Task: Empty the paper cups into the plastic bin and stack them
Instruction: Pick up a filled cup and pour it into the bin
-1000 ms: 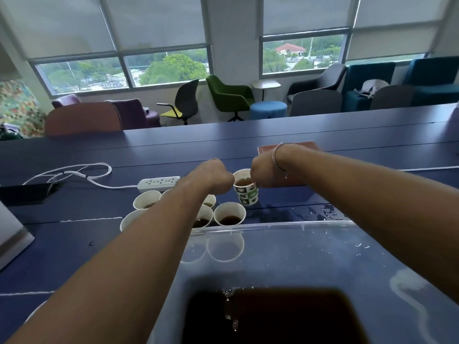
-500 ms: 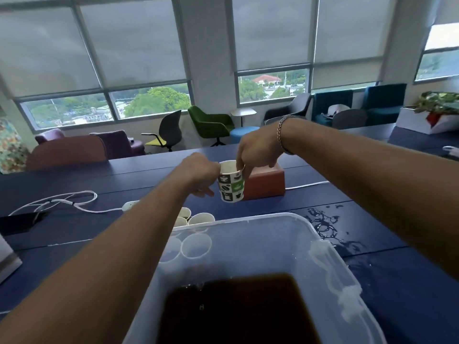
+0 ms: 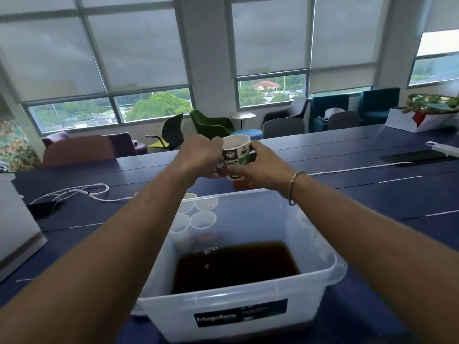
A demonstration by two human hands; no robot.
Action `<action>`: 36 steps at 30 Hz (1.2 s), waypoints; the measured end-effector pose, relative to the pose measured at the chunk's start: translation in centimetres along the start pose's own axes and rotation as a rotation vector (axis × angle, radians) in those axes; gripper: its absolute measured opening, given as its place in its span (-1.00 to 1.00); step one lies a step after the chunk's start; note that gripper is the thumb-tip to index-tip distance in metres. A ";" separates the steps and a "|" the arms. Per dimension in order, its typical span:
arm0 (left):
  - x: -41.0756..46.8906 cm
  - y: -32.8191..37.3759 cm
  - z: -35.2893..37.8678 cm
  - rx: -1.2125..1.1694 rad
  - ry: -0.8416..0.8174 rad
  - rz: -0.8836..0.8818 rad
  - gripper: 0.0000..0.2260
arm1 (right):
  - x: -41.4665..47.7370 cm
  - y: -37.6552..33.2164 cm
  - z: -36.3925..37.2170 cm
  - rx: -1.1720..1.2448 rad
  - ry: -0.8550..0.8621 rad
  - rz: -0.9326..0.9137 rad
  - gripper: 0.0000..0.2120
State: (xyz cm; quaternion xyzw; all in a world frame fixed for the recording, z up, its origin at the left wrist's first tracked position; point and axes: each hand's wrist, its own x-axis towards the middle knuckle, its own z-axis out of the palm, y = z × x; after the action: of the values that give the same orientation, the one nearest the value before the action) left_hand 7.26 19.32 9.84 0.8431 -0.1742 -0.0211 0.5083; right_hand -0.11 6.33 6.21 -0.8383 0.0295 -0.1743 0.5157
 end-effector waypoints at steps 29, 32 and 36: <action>-4.2 -11.2 0.2 0.722 -0.102 0.060 -0.59 | -5.0 4.8 1.8 -0.356 -0.088 0.049 -0.42; -4.3 -11.4 0.0 0.733 -0.120 0.067 -0.58 | -5.4 4.7 1.8 -0.469 -0.134 0.056 -0.41; -4.2 -11.5 0.0 0.746 -0.120 0.071 -0.58 | -5.7 4.3 1.6 -0.602 -0.131 0.027 -0.43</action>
State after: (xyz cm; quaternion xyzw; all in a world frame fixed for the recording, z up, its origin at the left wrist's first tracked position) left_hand 6.43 25.48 -0.72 0.9610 -0.2283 0.0120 0.1558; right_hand -4.40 7.00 0.27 -0.9624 0.0576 -0.0967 0.2471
